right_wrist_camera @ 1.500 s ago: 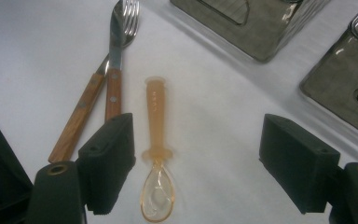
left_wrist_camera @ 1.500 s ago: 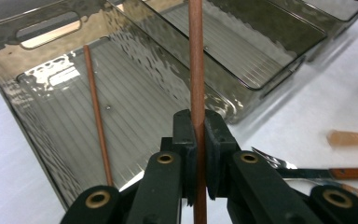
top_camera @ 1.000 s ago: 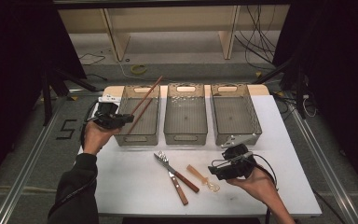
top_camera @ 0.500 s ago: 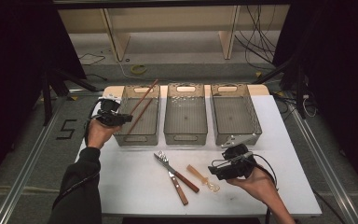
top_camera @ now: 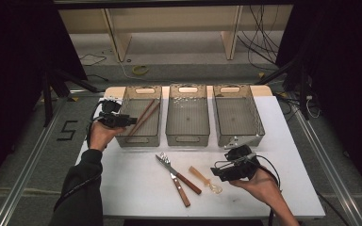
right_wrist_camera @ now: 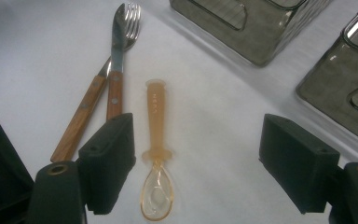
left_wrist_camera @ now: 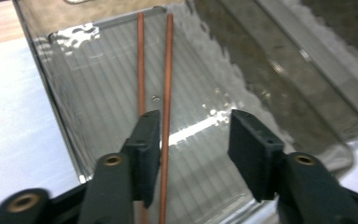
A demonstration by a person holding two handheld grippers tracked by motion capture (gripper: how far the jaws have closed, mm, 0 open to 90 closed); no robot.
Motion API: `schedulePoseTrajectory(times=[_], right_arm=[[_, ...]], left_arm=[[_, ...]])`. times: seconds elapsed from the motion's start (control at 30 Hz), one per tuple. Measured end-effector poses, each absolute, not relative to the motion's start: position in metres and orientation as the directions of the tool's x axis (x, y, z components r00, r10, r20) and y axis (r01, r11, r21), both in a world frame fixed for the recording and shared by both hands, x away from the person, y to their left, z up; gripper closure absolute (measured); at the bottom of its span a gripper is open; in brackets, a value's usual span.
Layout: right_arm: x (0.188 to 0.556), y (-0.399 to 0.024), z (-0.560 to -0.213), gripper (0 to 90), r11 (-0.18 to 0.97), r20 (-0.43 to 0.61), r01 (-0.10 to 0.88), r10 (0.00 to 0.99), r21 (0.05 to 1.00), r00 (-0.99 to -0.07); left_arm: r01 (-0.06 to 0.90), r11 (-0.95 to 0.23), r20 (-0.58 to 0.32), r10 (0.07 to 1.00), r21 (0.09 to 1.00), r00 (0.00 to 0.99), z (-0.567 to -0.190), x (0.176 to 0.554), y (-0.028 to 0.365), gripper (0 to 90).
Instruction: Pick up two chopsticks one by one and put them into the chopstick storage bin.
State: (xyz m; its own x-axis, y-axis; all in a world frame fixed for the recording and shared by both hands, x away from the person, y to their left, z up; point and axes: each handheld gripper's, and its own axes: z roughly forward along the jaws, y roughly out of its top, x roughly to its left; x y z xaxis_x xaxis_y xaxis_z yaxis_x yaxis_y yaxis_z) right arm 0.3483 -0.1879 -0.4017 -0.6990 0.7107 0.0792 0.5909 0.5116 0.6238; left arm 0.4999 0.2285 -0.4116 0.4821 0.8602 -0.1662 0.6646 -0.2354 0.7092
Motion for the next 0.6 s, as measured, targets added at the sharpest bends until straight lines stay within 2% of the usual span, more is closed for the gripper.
schedulePoseTrajectory(times=[0.13, 0.27, 0.6], right_arm=[[0.349, -0.188, -0.401, 27.4, 0.512, 0.075, 0.586, 0.71, 0.627, -0.7], [0.349, -0.187, -0.4, 27.4, 0.513, 0.073, 0.587, 0.711, 0.626, -0.699], [0.352, -0.176, -0.399, 27.4, 0.54, 0.051, 0.577, 0.701, 0.613, -0.711]], left_arm=[[0.646, -0.23, -0.168, 0.854, 0.728, 0.492, -0.407, 0.489, 0.222, 38.3], [0.628, -0.205, -0.198, 0.838, 0.751, 0.509, -0.404, 0.477, 0.218, 29.6], [0.565, -0.157, -0.243, 0.787, 0.81, 0.567, -0.402, 0.447, 0.214, 23.4]])
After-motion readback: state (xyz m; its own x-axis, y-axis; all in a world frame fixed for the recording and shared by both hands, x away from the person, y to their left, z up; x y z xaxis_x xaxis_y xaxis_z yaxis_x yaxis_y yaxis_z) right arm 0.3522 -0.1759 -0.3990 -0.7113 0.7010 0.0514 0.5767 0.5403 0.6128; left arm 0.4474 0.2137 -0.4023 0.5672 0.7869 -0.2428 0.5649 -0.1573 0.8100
